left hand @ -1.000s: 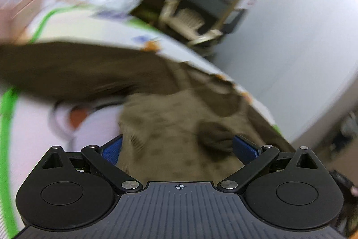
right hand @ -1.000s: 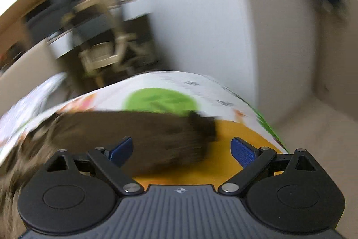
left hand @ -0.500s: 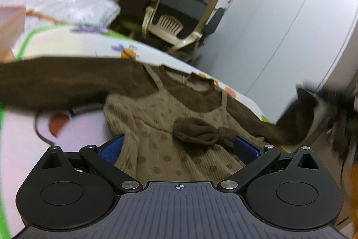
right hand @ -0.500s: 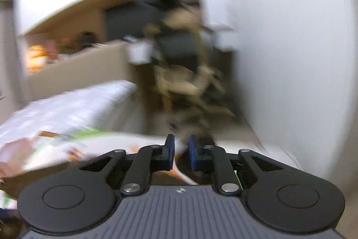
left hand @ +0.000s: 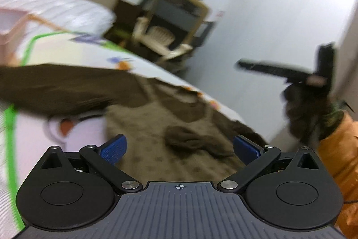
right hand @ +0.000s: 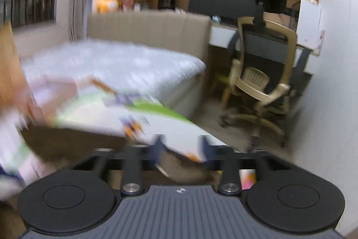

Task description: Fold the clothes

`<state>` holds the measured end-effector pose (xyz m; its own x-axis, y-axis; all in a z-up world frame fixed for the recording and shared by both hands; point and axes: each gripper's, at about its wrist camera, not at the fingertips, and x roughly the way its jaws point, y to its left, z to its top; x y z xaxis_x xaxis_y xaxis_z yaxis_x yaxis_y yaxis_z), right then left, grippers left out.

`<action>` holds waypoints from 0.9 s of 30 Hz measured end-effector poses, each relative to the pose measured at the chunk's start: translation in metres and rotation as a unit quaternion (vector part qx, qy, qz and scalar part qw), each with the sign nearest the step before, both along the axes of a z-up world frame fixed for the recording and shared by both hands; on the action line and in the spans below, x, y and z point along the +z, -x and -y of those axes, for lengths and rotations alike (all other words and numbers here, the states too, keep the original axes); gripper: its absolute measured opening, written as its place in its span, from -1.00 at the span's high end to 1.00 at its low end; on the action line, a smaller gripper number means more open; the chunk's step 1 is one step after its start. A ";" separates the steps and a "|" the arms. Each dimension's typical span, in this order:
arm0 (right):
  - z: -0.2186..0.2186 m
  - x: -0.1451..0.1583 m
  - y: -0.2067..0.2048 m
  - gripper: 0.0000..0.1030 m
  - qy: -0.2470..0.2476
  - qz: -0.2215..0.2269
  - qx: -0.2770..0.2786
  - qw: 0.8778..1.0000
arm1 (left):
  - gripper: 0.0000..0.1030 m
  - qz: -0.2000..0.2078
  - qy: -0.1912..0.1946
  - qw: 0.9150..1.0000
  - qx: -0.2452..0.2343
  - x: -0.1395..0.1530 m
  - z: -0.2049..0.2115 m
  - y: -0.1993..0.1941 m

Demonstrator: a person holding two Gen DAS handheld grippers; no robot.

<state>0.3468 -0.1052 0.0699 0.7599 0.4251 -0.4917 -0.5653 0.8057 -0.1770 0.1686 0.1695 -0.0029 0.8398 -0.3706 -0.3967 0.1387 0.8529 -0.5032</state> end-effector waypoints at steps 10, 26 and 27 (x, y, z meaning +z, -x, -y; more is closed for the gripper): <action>0.067 -0.115 -0.007 -0.38 0.170 -0.042 -0.097 0.980 | -1.00 -0.098 0.023 0.994 0.042 -0.049 -0.014 -0.026; -0.058 -0.016 -0.010 0.79 0.002 0.078 0.014 0.997 | -1.00 -0.080 -0.005 0.997 0.019 -0.052 -0.013 -0.016; -0.076 -0.026 -0.009 0.79 0.015 0.076 0.032 0.996 | -1.00 -0.080 -0.004 0.997 0.021 -0.052 -0.013 -0.016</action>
